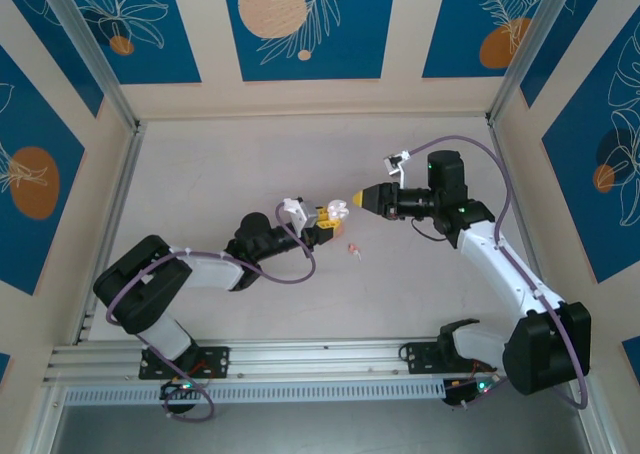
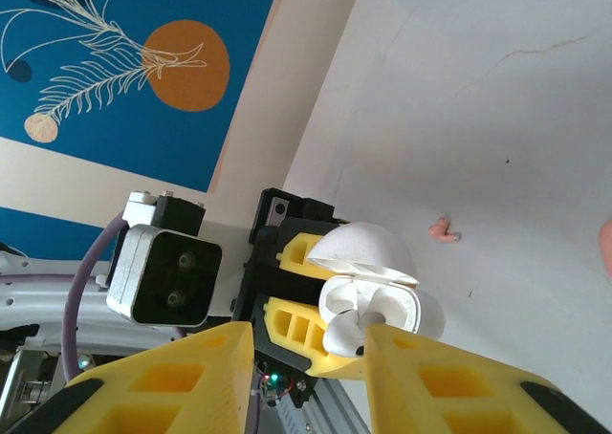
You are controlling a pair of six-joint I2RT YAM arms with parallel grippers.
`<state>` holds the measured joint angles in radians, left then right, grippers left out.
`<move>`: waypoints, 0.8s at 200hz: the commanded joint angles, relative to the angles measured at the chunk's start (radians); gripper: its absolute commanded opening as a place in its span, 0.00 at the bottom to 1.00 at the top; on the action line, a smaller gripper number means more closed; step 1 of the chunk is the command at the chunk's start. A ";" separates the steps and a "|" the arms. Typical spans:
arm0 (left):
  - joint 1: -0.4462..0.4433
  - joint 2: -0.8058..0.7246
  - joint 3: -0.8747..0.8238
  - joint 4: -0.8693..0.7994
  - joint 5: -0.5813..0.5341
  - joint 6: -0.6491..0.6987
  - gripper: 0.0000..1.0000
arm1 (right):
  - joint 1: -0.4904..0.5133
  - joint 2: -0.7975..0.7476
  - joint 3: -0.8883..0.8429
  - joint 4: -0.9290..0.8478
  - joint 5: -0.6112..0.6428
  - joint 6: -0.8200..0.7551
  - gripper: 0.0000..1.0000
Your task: Insert the wireless bluetooth earbuds into the charging case
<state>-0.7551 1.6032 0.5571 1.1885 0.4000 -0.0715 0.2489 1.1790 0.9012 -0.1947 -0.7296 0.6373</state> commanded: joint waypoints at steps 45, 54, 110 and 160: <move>-0.002 -0.020 -0.009 0.064 0.025 -0.014 0.12 | 0.030 0.058 0.020 0.005 -0.050 0.012 0.30; -0.002 -0.023 -0.010 0.065 0.025 -0.014 0.12 | 0.034 0.064 0.023 0.003 -0.051 0.012 0.29; -0.002 -0.023 -0.012 0.080 0.022 -0.022 0.12 | 0.055 0.085 0.028 -0.008 -0.059 0.001 0.23; -0.003 -0.028 -0.019 0.082 0.015 -0.019 0.12 | 0.067 0.086 0.030 -0.022 -0.069 -0.008 0.16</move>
<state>-0.7551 1.5993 0.5468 1.2194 0.4000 -0.0795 0.3084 1.2617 0.9016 -0.1959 -0.7639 0.6418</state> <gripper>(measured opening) 0.179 0.171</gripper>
